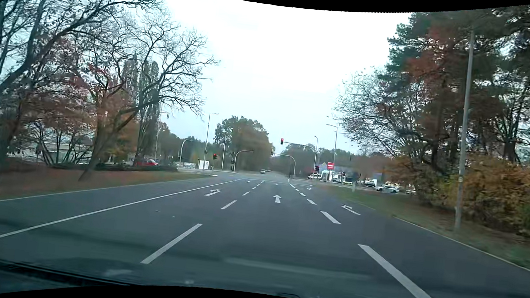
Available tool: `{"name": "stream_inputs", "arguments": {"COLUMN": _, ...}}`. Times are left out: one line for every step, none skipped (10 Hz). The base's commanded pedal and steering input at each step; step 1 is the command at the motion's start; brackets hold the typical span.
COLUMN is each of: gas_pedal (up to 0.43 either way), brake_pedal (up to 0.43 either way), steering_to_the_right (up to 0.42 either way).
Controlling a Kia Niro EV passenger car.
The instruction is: Follow the waypoints while adhering to traffic rules and regulations
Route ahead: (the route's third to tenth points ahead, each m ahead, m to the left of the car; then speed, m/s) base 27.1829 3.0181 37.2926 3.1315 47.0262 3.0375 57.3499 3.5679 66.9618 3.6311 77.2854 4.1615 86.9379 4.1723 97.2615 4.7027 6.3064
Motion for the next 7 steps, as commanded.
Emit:
{"name": "stream_inputs", "arguments": {"gas_pedal": 0.039, "brake_pedal": 0.000, "steering_to_the_right": 0.001}}
{"name": "stream_inputs", "arguments": {"gas_pedal": 0.039, "brake_pedal": 0.000, "steering_to_the_right": 0.001}}
{"name": "stream_inputs", "arguments": {"gas_pedal": 0.039, "brake_pedal": 0.000, "steering_to_the_right": 0.001}}
{"name": "stream_inputs", "arguments": {"gas_pedal": 0.039, "brake_pedal": 0.000, "steering_to_the_right": 0.000}}
{"name": "stream_inputs", "arguments": {"gas_pedal": 0.039, "brake_pedal": 0.000, "steering_to_the_right": -0.003}}
{"name": "stream_inputs", "arguments": {"gas_pedal": 0.039, "brake_pedal": 0.000, "steering_to_the_right": -0.005}}
{"name": "stream_inputs", "arguments": {"gas_pedal": 0.039, "brake_pedal": 0.000, "steering_to_the_right": -0.006}}
